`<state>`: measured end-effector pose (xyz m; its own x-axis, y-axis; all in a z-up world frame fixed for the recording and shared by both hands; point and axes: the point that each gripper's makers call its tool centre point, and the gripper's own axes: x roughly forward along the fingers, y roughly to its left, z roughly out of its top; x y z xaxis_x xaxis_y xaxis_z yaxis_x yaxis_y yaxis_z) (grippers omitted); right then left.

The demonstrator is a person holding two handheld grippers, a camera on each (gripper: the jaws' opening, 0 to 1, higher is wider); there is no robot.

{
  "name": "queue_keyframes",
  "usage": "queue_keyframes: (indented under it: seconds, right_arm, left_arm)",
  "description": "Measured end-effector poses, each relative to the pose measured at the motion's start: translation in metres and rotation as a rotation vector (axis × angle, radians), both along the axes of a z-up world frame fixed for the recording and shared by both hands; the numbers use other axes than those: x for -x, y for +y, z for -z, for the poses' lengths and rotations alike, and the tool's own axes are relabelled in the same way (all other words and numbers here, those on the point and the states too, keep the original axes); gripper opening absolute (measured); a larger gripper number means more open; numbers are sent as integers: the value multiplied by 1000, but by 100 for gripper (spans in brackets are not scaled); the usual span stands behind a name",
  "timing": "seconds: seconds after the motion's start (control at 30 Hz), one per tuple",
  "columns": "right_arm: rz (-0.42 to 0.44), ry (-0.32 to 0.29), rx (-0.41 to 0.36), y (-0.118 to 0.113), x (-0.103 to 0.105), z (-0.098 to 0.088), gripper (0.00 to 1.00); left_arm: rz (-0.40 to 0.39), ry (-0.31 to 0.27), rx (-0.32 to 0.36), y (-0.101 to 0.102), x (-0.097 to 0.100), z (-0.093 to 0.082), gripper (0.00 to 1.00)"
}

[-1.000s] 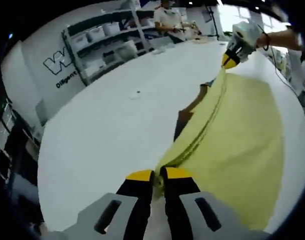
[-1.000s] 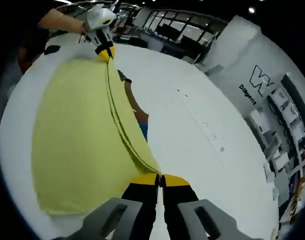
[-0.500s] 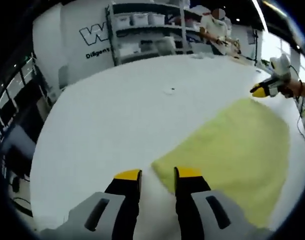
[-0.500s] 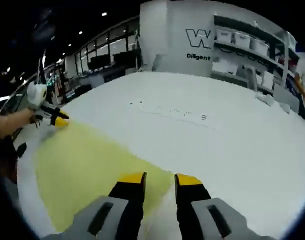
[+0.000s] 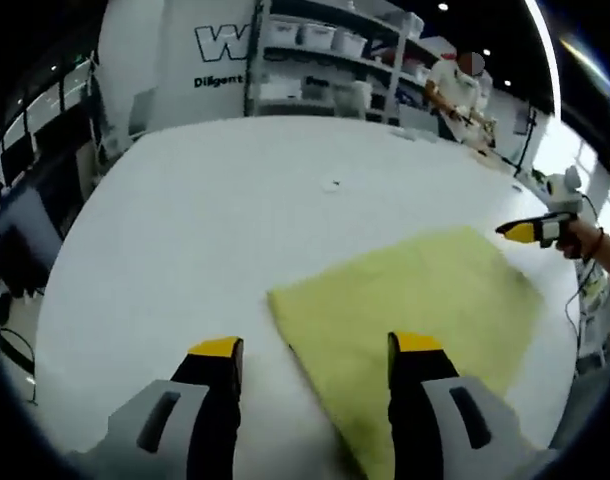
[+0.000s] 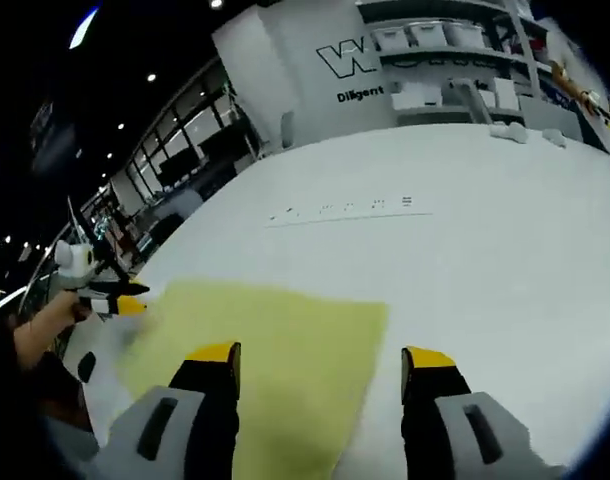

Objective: Fold the garment on the visible template until the final outline fits inside the template.

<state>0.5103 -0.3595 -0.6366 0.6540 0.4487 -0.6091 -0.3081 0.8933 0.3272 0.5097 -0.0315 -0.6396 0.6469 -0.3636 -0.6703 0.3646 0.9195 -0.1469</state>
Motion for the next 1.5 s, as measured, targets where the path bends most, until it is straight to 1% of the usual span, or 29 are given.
queue_keyframes:
  seconds: [0.03,0.07,0.1,0.17,0.27,0.33,0.43,0.5,0.57,0.63,0.7,0.77,0.8,0.87,0.9,1.03,1.07,1.13,1.2,1.27,1.3,1.37,1.4,1.5]
  right_arm:
    - [-2,5,0,1,4,-1,66]
    - [-5,11,-5,3,11,-2,67]
    - [-9,13,-15,6,17,-4,67]
    - [-13,10,-18,8,25,-5,68]
    - [-28,19,-12,9,40,-5,69]
    - [-33,25,-13,9,48,-5,68]
    - [-45,38,-13,9,64,-3,67]
    - [-56,43,-5,9,74,-1,66]
    - [-59,53,-3,8,83,2,63]
    - [-56,60,-3,7,89,4,60]
    - [-55,67,2,5,96,7,57]
    - [-50,85,29,2,102,13,52]
    - [-45,78,33,1,104,12,50]
    - [-31,72,31,0,105,12,46]
    - [-10,81,33,-3,107,14,44]
    - [15,95,35,-6,112,20,38]
    - [19,101,36,-6,113,22,37]
    - [30,109,36,-7,115,27,32]
    - [42,119,35,-8,116,32,26]
    - [51,121,35,-8,115,35,20]
    - [49,125,38,-8,116,36,18]
    - [49,125,52,-7,117,37,10]
    - [49,129,55,-8,117,38,5]
    - [59,131,49,-7,119,36,3]
  left_arm:
    - [0,3,4,-1,2,0,60]
    - [1,11,13,-2,9,-1,60]
    - [7,13,11,-3,16,-1,60]
    - [15,12,-1,-4,24,-1,62]
    - [23,24,-8,-4,37,-1,62]
    - [41,30,0,-7,46,-1,62]
    - [51,44,-1,-9,57,1,60]
    - [52,49,-23,-6,65,4,58]
    - [51,58,-25,-5,72,7,53]
    - [22,82,14,-5,81,10,49]
    - [3,104,39,-4,88,14,47]
    - [-13,115,53,-2,92,17,45]
    - [-16,118,57,-1,93,17,43]
    - [-20,114,63,0,97,17,39]
    - [-21,115,70,0,98,18,36]
    - [-41,146,101,2,102,25,31]
    - [-40,147,107,1,104,26,29]
    - [-48,152,116,1,107,29,19]
    - [-51,137,121,0,108,30,11]
    - [-80,149,130,2,109,35,10]
    - [-94,145,155,1,108,33,9]
    - [-105,145,147,4,109,33,6]
    - [-112,142,149,4,110,32,5]
    - [-96,121,131,3,111,29,3]
